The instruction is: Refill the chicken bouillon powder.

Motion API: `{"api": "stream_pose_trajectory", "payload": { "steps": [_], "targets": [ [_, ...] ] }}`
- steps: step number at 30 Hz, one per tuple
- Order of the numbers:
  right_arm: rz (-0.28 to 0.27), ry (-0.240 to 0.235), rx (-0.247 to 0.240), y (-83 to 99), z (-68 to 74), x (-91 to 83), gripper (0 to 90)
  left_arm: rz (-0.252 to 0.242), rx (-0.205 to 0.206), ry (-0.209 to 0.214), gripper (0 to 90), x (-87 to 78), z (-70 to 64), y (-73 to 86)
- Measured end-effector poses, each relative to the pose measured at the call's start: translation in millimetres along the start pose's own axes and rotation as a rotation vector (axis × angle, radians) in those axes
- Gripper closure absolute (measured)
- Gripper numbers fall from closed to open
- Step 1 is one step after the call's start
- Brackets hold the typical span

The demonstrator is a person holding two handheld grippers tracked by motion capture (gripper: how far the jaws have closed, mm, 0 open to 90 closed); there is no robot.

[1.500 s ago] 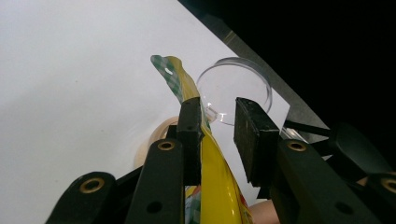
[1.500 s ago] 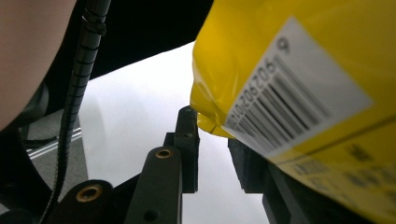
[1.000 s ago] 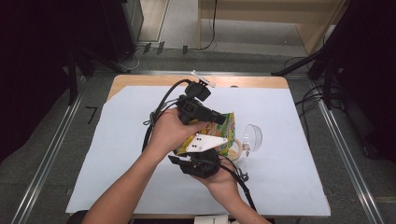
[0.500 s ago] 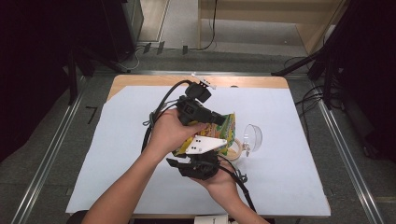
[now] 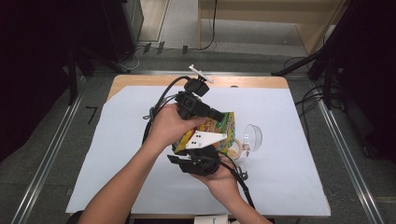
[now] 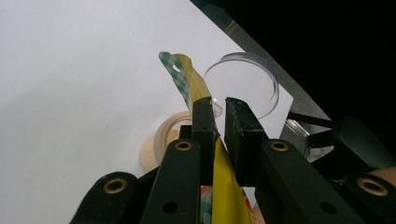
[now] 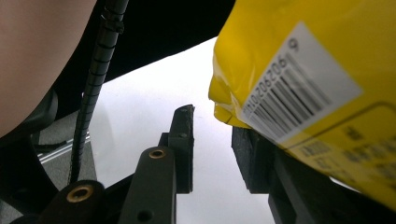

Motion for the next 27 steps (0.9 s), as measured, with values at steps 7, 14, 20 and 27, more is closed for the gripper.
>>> {"api": "stream_pose_trajectory", "payload": {
  "steps": [7, 14, 20, 27],
  "targets": [
    [-0.005, 0.004, 0.002, -1.5, -0.4, -0.1, 68.5, 0.002, 0.015, -0.003, 82.6, 0.7, -0.7, -2.3],
    [-0.008, -0.011, 0.026, 1.1, -1.0, 1.0, 63.0, 0.009, 0.054, -0.008, 82.1, 3.5, -2.8, -1.1],
    [-0.015, 0.006, -0.017, 7.7, 2.6, 4.4, 60.1, -0.009, 0.060, 0.005, 81.7, -0.5, -3.6, 8.1],
    [-0.015, 0.001, -0.022, 11.9, 6.1, 7.8, 55.7, -0.029, 0.069, 0.023, 81.8, -3.9, -2.4, 15.8]
  ]
}}
Point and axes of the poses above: each handheld gripper's, and its own axes: x roughly forward along the jaws, y roughly out of its underside, z roughly to its left, the point moved 1 cm from there along x, roughly forward along the jaws
